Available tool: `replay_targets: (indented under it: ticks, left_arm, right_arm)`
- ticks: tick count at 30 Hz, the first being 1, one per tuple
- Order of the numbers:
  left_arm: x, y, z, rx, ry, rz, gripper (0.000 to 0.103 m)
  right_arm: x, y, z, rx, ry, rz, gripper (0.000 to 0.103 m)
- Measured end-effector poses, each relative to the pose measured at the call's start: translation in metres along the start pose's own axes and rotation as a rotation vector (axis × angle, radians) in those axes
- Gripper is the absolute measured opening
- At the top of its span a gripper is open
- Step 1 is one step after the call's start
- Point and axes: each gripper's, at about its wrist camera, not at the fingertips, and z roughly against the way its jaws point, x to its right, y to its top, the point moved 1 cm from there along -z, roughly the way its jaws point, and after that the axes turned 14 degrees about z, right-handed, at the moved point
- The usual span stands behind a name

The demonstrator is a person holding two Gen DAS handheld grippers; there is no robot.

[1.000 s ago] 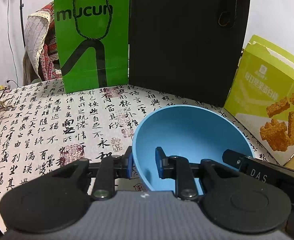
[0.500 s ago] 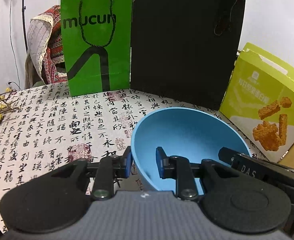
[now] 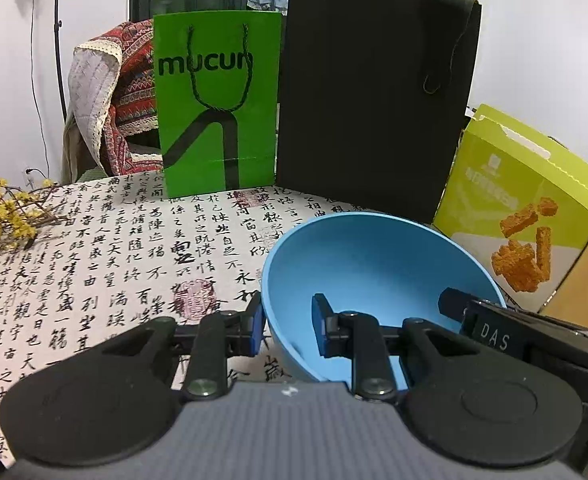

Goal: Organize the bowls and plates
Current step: 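Lift the gripped blue bowl off the tablecloth with both tools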

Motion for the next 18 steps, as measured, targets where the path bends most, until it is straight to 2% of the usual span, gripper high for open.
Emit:
replay_targets:
  ticks: [18]
  left_arm:
    - [-0.034, -0.010, 0.058, 0.031, 0.008, 0.013, 0.024]
  right_arm:
    - [-0.042, -0.013, 0.047, 0.023, 0.011, 0.044, 0.014]
